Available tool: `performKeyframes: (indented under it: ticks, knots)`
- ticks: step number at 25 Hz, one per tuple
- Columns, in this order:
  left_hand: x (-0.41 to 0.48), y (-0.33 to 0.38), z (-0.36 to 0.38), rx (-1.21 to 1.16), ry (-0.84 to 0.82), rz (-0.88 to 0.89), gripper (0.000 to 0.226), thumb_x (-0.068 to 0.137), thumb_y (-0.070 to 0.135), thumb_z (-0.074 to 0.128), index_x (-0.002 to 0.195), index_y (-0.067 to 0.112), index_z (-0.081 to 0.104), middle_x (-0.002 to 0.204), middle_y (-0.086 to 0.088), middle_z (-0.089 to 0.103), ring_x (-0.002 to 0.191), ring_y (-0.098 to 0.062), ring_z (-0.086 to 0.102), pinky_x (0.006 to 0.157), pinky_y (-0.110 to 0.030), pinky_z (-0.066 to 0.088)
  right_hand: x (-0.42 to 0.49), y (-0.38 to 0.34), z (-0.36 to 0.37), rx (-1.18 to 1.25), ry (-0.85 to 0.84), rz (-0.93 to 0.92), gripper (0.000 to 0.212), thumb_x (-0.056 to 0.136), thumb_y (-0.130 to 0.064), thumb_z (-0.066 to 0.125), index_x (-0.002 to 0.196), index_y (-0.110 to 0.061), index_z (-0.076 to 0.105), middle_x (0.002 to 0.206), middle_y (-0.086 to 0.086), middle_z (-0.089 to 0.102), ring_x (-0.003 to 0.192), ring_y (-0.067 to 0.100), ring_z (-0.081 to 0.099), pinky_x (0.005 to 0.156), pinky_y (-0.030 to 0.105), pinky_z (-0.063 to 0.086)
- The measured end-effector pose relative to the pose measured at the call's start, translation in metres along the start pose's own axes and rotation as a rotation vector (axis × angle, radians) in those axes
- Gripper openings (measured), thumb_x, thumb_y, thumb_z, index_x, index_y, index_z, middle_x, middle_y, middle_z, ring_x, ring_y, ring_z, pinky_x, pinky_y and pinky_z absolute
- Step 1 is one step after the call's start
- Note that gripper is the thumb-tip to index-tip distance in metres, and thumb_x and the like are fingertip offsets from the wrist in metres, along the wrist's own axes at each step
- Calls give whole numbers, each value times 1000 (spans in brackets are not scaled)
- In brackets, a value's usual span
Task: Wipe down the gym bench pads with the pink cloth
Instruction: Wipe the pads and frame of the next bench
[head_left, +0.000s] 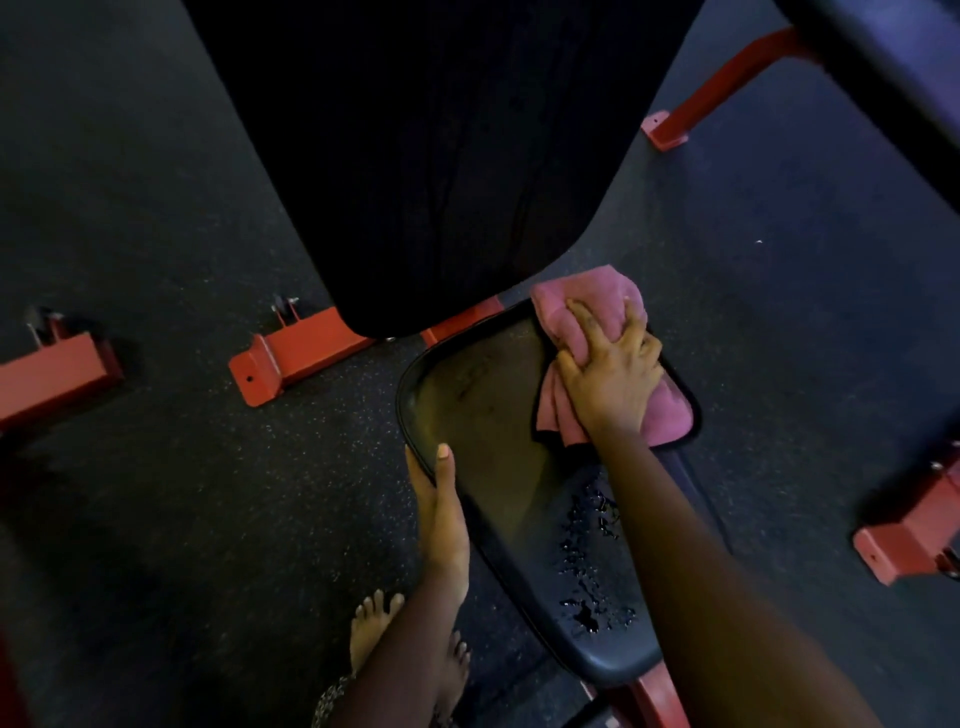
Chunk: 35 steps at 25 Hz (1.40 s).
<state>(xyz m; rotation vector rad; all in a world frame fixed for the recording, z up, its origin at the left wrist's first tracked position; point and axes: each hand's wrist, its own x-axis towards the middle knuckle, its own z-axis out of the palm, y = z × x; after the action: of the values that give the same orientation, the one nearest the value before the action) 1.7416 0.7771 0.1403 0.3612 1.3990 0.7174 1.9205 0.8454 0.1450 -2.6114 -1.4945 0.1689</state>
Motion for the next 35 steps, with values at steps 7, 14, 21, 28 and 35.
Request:
performKeyframes:
  ticks: [7,14,21,28,35]
  knots:
    - [-47,11,-23,219,-4,176,56,95,35,42,146,29,21,154,6,22,138,-8,25,108,-24,24,-98,-30,10,30,46,-71,49,81,-49,44,129,-39,51,145,14,39,110,43,49,78,48,45]
    - [-15,34,-17,1009,-258,778,65,85,60,29,143,30,26,153,4,23,140,-5,14,116,-36,17,-200,-30,19,9,26,-134,58,83,-59,44,137,-42,36,146,4,38,121,32,37,82,51,48]
    - [45,32,7,1577,-523,1156,65,92,60,14,143,23,29,151,-4,31,143,-18,15,116,-41,4,-132,29,10,52,119,271,50,74,-57,42,122,-48,49,142,6,39,115,31,33,82,51,41]
    - [54,20,5,1882,-422,1347,67,88,58,23,144,23,28,151,-8,30,142,-29,20,113,-50,12,-75,77,-9,76,65,529,46,84,-49,48,129,-48,42,144,6,30,120,32,35,94,49,34]
    - [49,22,6,1898,-427,1343,67,90,58,12,143,22,32,149,-10,34,140,-30,25,113,-49,11,-156,35,5,50,207,528,52,71,-50,46,122,-47,53,140,8,41,102,35,46,78,46,44]
